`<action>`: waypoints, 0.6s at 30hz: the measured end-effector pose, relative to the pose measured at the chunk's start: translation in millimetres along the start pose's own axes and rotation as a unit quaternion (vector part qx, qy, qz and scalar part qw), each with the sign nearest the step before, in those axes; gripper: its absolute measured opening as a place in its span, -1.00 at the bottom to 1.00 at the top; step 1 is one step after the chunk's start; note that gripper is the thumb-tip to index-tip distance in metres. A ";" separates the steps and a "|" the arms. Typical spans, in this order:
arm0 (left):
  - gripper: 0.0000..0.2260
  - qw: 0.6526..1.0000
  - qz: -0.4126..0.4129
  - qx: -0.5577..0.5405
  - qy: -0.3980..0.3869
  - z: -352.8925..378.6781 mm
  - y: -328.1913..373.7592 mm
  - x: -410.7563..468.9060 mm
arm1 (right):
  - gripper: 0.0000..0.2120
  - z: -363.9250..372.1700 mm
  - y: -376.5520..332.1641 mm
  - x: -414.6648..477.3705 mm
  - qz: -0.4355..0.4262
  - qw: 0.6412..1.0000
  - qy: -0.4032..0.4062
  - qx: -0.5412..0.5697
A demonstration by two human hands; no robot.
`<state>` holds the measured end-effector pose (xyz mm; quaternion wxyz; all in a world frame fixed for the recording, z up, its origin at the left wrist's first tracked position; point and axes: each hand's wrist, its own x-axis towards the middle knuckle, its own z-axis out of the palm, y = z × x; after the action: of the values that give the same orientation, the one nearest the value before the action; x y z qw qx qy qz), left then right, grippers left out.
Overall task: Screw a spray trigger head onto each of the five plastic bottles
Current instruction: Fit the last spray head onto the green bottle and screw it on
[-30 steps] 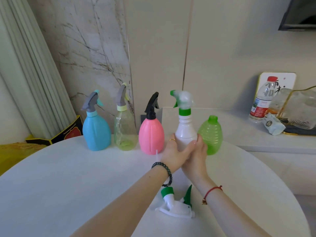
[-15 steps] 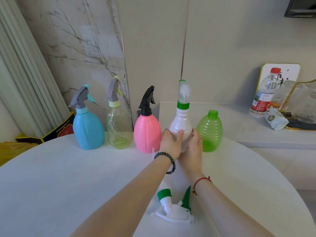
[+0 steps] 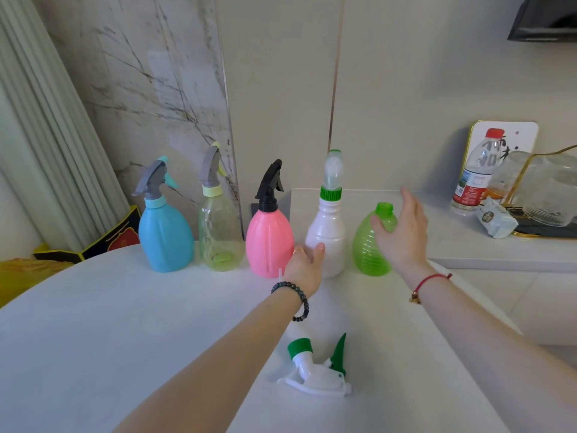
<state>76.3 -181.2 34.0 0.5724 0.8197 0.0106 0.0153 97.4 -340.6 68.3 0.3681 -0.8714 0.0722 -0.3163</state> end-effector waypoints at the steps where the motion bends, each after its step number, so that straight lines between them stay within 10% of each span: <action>1: -0.68 1.000 0.003 0.004 -0.015 -3.4 -0.9 -4.1 | -0.47 -0.2 4.2 8.0 0.007 0.999 -0.044 0.007; 4: -0.73 0.998 0.011 0.023 -0.066 -16.1 -5.2 -18.2 | -0.64 -3.1 11.3 16.5 0.034 0.996 -0.070 0.039; 12: -0.73 0.986 0.051 -0.115 -0.108 -69.0 -21.1 -61.4 | -0.67 -45.9 -16.1 -14.0 0.096 0.956 0.166 0.224; 18: -0.40 0.978 0.190 -0.045 -0.070 -107.6 -16.3 -84.6 | -0.70 -39.8 -116.2 -90.7 -0.021 0.949 -0.062 0.307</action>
<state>-12.2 -77.6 54.6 0.5944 0.7795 -0.1864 0.0664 -10.7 -248.4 124.1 0.6151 -0.7351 -0.0694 -0.2765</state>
